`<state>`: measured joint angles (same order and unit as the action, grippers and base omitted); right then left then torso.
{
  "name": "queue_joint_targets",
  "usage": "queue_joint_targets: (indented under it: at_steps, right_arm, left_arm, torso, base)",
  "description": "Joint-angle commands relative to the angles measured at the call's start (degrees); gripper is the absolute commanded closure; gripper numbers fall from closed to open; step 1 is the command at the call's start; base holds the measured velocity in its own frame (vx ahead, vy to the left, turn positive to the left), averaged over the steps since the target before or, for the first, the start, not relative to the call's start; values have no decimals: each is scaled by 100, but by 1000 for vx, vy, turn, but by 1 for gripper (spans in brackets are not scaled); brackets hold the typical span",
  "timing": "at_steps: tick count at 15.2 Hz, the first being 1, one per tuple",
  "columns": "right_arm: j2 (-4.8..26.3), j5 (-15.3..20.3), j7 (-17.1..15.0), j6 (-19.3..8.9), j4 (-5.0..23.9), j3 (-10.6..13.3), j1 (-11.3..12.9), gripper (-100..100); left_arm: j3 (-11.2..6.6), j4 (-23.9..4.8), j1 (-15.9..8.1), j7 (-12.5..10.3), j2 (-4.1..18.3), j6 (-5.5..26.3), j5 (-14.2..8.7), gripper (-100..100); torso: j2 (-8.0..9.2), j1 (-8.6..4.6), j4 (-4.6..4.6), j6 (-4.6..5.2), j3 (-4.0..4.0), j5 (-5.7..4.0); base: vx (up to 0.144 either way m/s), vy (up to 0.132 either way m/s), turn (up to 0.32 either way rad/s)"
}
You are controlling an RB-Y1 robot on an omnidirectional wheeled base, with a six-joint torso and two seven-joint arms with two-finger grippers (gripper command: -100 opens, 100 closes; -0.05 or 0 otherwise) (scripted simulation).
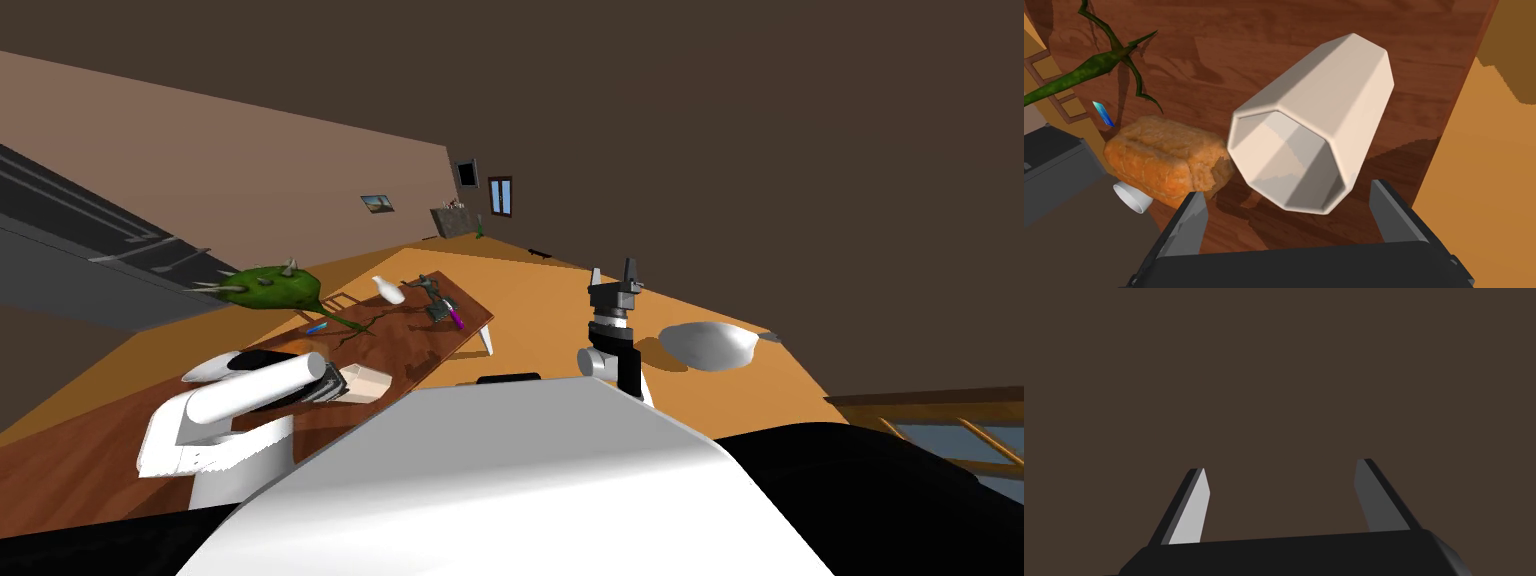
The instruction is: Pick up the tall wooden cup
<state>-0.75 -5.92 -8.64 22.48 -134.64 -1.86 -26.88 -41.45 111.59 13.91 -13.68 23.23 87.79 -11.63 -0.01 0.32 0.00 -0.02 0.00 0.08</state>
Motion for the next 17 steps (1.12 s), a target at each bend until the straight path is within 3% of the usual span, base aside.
queue_joint_targets:
  at_steps: [1, 6, 17]
  right_arm:
    - [0, 0, 0, 0, 0, 0, 0, 0]
    - [0, 0, 0, 0, 0, 0, 0, 0]
    - [0, 0, 0, 0, 0, 0, 0, 0]
  left_arm:
    - [-48, -86, -61, -69, 9, 286, -44, -100]
    - [-80, -175, -111, -121, 12, 687, -80, -100]
    - [-163, -567, -332, -371, 5, 2088, -223, -100]
  torso:
    - [0, 0, 0, 0, 0, 0]
    - [-2, 3, 0, 2, -1, 0]
    - [-4, 8, -1, 0, -3, 2]
  base:
    - [-11, 48, -136]
    - [-9, 50, -85]
    - [-8, 66, -91]
